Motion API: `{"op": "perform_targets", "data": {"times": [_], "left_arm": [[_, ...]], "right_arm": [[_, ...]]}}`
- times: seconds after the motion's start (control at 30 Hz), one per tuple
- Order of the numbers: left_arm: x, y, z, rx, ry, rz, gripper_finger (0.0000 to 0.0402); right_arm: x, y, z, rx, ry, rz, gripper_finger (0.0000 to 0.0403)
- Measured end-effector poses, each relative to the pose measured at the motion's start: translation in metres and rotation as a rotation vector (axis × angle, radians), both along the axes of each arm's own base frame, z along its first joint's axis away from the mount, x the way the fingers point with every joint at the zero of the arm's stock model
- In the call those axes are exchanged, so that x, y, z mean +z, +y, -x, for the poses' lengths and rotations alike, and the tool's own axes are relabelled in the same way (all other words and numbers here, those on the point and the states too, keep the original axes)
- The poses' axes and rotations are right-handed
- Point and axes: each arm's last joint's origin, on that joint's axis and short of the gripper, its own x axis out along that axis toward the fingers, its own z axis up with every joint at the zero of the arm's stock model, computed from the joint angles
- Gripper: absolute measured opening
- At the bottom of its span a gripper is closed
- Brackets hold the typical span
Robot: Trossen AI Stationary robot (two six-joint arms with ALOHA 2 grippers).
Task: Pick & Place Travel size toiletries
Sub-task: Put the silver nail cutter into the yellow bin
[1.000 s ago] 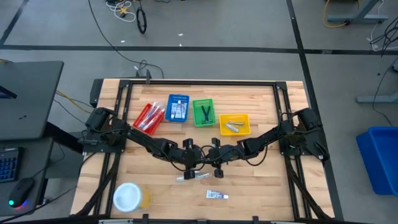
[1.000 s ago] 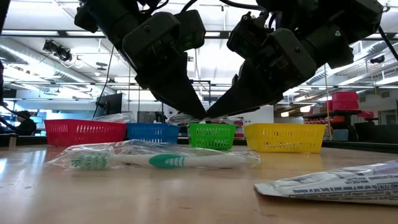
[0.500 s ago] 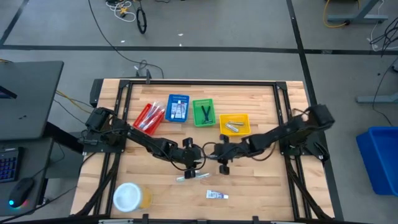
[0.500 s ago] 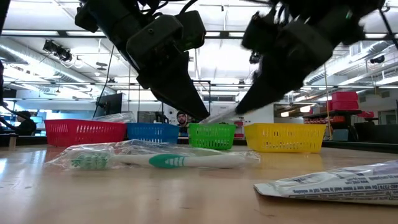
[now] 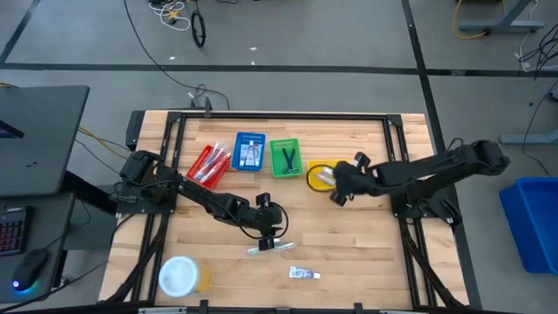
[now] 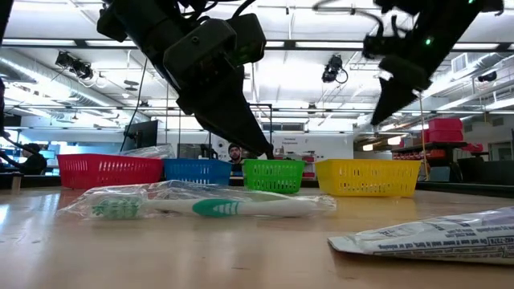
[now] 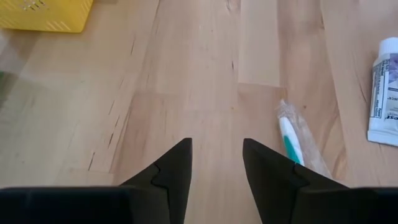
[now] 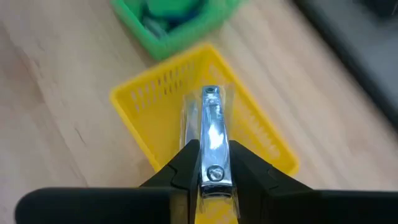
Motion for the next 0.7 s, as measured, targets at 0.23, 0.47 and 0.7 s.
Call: {"op": "perform_targets", "data": {"times": [0.23, 0.47, 0.7], "left_arm": [[0.0, 0.0, 0.0, -0.002, -0.002, -0.003, 0.0153], [0.0, 0.0, 0.0, -0.012, -0.002, -0.014, 0.0153], [-0.002, -0.001, 0.002, -0.027, 0.03, 0.013, 0.0153]], "right_arm": [[-0.031, -0.026, 0.0, 0.025, 0.035, -0.171, 0.0072], [-0.049, -0.043, 0.002, 0.085, 0.004, -0.174, 0.0083], [-0.054, -0.051, 0.006, 0.048, 0.012, -0.174, 0.0137]]}}
